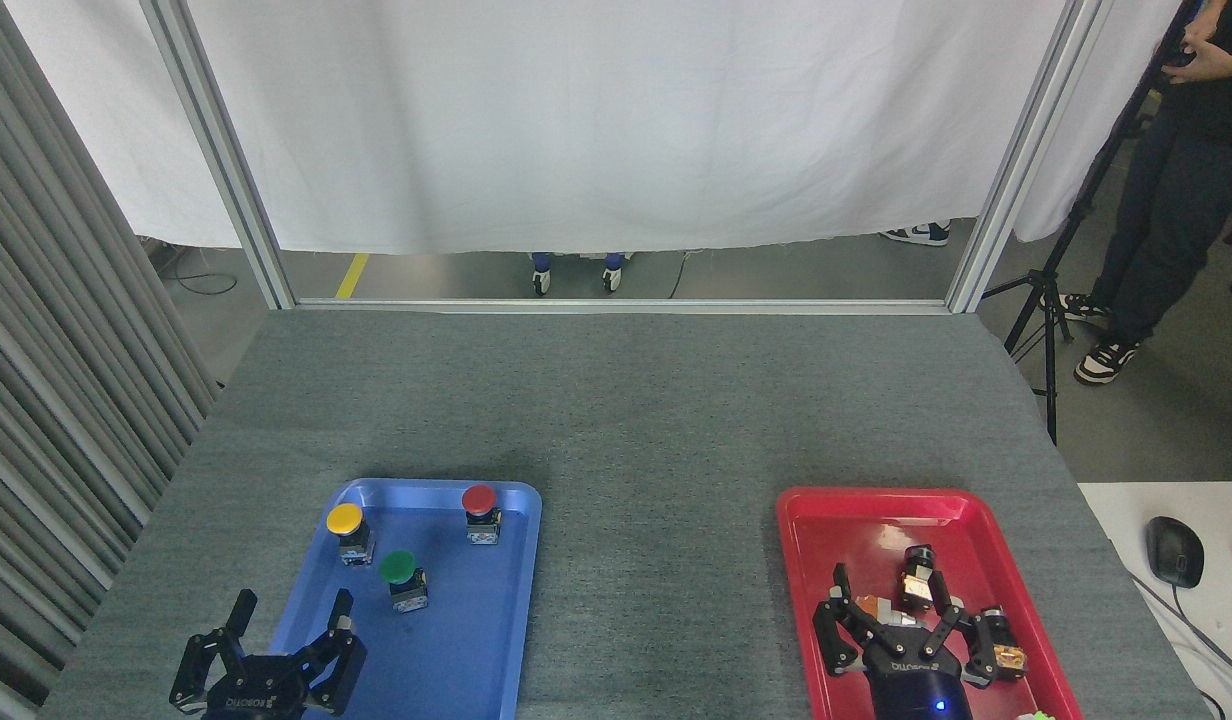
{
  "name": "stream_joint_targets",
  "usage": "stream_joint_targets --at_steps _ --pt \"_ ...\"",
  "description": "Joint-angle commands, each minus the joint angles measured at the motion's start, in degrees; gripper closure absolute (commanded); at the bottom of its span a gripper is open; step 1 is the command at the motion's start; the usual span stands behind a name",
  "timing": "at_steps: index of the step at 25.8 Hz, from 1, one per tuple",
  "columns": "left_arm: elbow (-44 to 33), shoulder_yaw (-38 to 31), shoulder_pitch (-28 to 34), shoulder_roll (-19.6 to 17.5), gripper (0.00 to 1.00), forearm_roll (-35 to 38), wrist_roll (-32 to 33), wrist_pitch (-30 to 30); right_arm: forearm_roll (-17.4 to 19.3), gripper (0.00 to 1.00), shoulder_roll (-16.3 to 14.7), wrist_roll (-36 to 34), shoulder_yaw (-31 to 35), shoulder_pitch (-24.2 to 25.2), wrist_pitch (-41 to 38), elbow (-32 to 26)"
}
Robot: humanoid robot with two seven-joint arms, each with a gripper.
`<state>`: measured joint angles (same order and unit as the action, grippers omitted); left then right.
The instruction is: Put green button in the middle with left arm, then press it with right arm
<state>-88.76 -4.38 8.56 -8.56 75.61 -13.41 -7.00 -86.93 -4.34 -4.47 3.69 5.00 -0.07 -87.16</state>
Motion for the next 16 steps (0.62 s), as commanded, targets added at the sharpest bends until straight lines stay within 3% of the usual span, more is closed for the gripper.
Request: stream_joint_targets --at_steps 1,16 --pt "0.7 0.0 -0.1 -0.1 0.01 -0.8 0.1 -0.8 -0.1 0.0 0.0 -0.3 0.0 0.0 0.0 0.0" --pt "0.7 0.0 0.2 -0.8 0.01 -0.8 0.0 -1.8 -0.1 0.0 -0.1 -0.3 0.0 0.0 0.0 0.0"
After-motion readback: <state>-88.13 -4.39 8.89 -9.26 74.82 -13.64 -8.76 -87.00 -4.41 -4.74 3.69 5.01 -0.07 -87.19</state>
